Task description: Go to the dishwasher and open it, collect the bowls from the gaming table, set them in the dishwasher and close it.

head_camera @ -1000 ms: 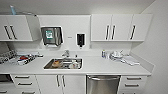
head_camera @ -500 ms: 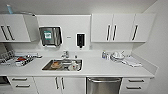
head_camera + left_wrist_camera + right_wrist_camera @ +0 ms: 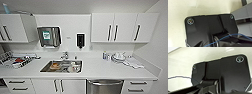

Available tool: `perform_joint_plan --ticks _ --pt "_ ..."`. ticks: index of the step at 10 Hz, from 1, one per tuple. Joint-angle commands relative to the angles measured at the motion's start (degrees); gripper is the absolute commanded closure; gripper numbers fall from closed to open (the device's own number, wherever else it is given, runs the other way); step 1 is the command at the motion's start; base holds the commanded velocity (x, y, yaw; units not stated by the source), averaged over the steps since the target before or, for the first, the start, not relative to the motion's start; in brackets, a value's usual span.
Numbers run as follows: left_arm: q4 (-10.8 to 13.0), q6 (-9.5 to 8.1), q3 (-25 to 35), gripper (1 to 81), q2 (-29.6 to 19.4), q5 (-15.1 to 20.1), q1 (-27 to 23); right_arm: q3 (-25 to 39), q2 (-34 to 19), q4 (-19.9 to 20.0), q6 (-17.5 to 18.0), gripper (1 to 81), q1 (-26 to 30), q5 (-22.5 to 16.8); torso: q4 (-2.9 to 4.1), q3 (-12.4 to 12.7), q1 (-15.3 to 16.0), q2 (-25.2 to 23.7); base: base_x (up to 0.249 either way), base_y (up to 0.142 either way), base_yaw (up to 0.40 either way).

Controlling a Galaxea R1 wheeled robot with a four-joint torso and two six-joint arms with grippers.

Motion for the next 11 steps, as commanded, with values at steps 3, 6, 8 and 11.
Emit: perform_joint_plan --ticks 3,6,8,11 --pt "-0.6 0.32 0.3 1.0 -1.0 3.2 -3.7 0.5 -0.4 0.5 -0.2 1.0 3.2 -2.7 0.00 0.0 0.0 0.0 0.099 0.000 0.000" --pt "-0.6 0.41 0.3 1.0 -0.9 3.2 -3.7 0.5 -0.5 0.5 -0.2 1.0 3.0 -2.7 0.00 0.0 0.0 0.0 0.099 0.000 0.000" --pt "-0.6 0.41 0.3 1.0 -0.9 3.2 -3.7 0.5 -0.5 0.5 -0.2 1.0 2.9 -2.7 0.00 0.0 0.0 0.0 0.099 0.000 0.000" --pt "-0.6 0.32 0.3 1.0 -0.9 3.2 -3.7 0.5 -0.3 0.5 -0.2 1.0 2.9 -2.7 0.00 0.0 0.0 0.0 0.099 0.000 0.000"
